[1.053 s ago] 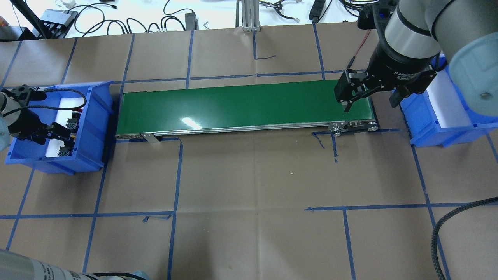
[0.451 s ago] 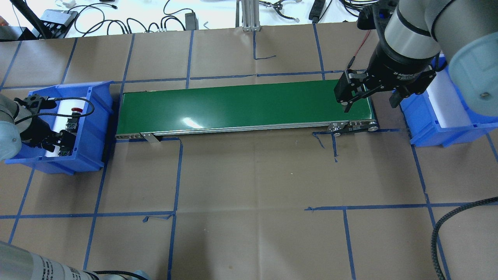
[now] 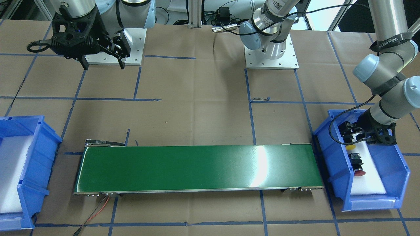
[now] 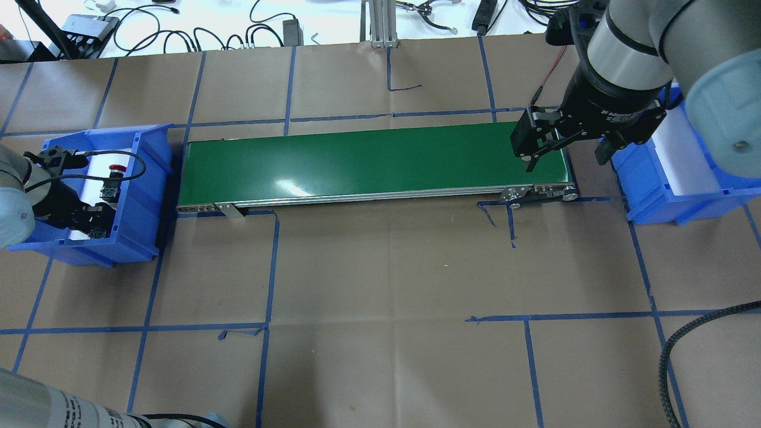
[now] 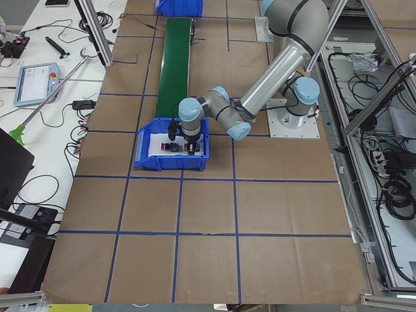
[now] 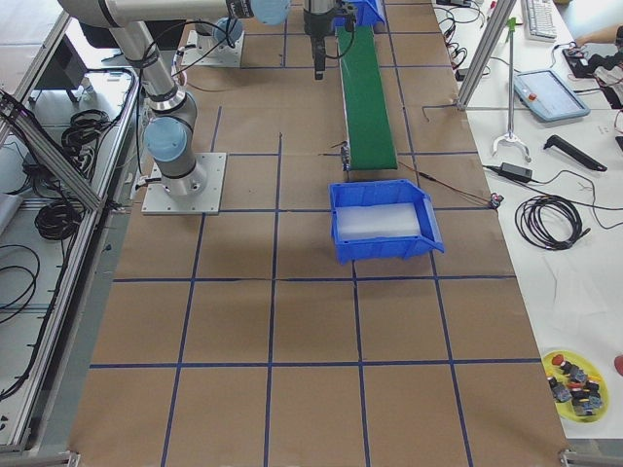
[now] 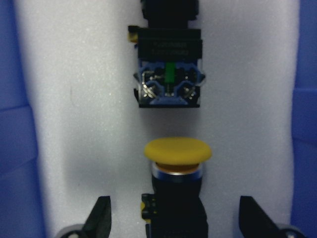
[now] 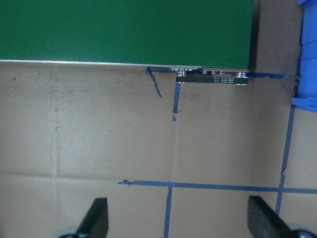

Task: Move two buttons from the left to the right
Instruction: 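Lower the left gripper into the bin onto the yellow-capped button, then close the left gripper on the yellow button and lift it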

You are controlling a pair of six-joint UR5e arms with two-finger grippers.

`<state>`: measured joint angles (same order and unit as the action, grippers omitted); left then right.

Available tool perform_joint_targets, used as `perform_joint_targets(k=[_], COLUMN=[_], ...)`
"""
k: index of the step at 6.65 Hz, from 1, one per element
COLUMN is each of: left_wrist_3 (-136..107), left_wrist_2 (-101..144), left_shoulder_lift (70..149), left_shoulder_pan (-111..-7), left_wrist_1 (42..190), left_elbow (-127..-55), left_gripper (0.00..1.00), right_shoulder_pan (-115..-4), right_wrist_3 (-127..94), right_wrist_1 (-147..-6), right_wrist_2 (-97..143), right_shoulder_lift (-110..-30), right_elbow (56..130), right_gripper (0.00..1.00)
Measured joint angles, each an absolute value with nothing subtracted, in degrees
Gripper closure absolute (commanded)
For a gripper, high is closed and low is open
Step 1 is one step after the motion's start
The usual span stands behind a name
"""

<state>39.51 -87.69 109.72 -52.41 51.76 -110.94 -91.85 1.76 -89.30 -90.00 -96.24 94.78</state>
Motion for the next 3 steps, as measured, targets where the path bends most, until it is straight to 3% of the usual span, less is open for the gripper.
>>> perform_joint_targets(k=[1,3], left_wrist_3=[39.42,39.44], left_wrist_2=[-87.88,-88.27], left_shoulder_lift=[109.75,108.62], left_shoulder_pan=[-52.39,-52.43], left_wrist_1=[51.79,52.09], left_elbow=[-110.78,-109.91], left_gripper=[0.89,0.89], right_shoulder_pan=[-91.85,-91.82], right_wrist_3=[1.76,1.76], right_wrist_1=[-89.3,-89.3], right_wrist_2=[-90.0,-90.0], right_shoulder_lift=[-96.24,-96.24], right_elbow=[94.81,94.83], right_gripper=[0.0,0.0])
